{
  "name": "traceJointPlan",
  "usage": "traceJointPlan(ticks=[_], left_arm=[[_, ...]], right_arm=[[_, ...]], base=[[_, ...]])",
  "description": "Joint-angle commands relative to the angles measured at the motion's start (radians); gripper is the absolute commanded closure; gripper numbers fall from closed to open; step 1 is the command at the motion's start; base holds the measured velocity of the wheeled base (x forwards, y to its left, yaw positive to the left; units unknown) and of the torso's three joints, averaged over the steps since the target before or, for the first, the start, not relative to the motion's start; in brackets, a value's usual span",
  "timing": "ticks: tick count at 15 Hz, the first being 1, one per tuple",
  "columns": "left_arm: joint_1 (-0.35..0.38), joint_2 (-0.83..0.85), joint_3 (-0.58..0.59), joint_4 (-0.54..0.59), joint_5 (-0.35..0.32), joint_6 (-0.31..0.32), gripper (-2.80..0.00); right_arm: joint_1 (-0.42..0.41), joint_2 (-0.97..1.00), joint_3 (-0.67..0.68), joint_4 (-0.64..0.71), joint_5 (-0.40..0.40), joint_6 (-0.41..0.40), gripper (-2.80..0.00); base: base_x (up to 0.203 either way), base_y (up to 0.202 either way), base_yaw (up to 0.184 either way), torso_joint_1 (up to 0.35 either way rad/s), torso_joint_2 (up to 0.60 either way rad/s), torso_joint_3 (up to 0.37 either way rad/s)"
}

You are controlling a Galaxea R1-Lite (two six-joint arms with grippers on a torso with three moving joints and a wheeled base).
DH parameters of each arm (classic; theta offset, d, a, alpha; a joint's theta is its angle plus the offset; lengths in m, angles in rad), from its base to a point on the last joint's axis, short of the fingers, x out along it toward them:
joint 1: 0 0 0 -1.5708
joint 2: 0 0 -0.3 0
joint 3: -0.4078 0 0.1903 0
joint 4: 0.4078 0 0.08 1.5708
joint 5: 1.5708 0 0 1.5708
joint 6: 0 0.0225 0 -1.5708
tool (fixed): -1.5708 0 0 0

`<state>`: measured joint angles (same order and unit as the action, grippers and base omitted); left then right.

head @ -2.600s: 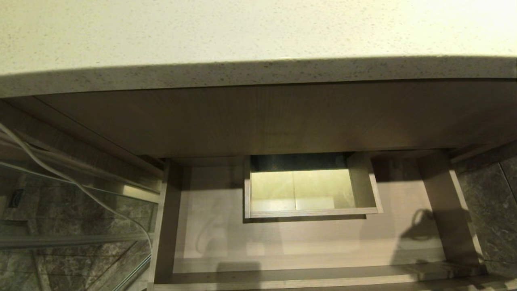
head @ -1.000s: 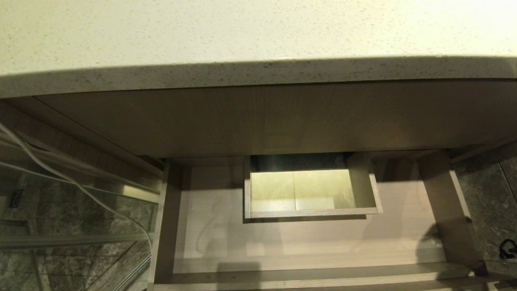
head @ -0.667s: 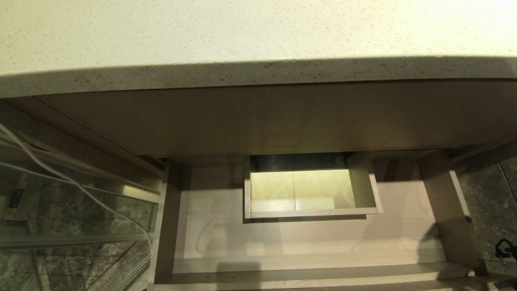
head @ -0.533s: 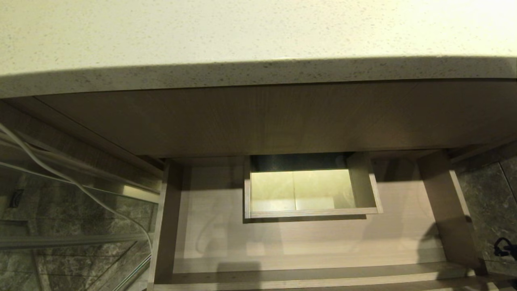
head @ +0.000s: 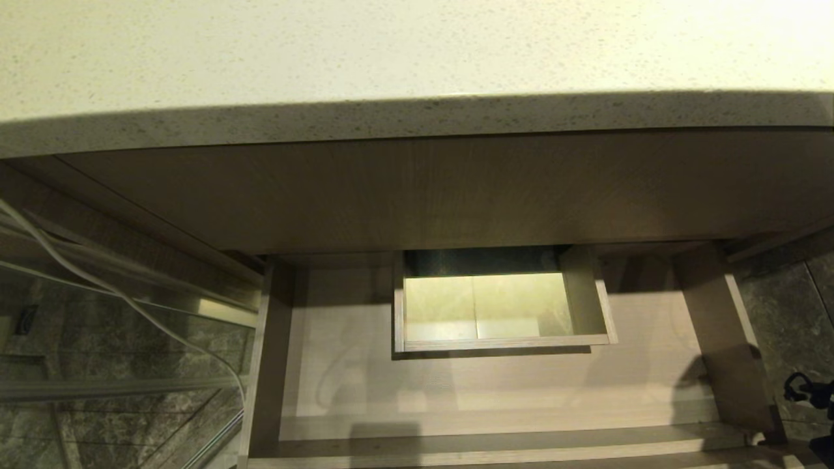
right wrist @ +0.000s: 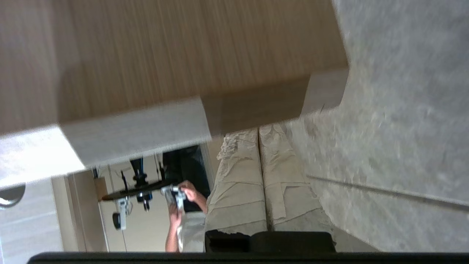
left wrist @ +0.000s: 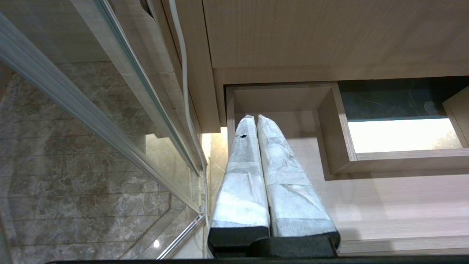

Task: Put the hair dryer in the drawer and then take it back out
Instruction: Close the drawer

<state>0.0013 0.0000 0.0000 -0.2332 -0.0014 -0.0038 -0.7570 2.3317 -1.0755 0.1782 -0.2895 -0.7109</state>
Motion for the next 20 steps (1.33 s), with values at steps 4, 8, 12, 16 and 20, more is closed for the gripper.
traceJointPlan(ticks=[4,8,12,16,20], left_arm=[[0.0,0.0,0.04,-0.002,0.0,-0.001,0.0],[0.0,0.0,0.04,-0.002,0.0,-0.001,0.0],[0.0,0.0,0.04,-0.002,0.0,-0.001,0.0],[0.0,0.0,0.04,-0.002,0.0,-0.001,0.0],[0.0,0.0,0.04,-0.002,0.0,-0.001,0.0]], right_arm=[[0.013,0.002,-0.01,-0.063,0.028,-0.009,0.0],[0.029,-0.006,-0.011,-0.115,0.048,-0.006,0.0],[0.039,-0.023,-0.023,-0.147,0.067,-0.004,0.0],[0.054,-0.041,-0.024,-0.162,0.072,-0.004,0.0],[0.076,-0.061,-0.047,-0.168,0.095,-0.002,0.0]], base=[[0.0,0.0,0.0,0.0,0.0,0.0],[0.0,0.0,0.0,0.0,0.0,0.0],[0.0,0.0,0.0,0.0,0.0,0.0],[0.0,0.0,0.0,0.0,0.0,0.0],[0.0,0.0,0.0,0.0,0.0,0.0]])
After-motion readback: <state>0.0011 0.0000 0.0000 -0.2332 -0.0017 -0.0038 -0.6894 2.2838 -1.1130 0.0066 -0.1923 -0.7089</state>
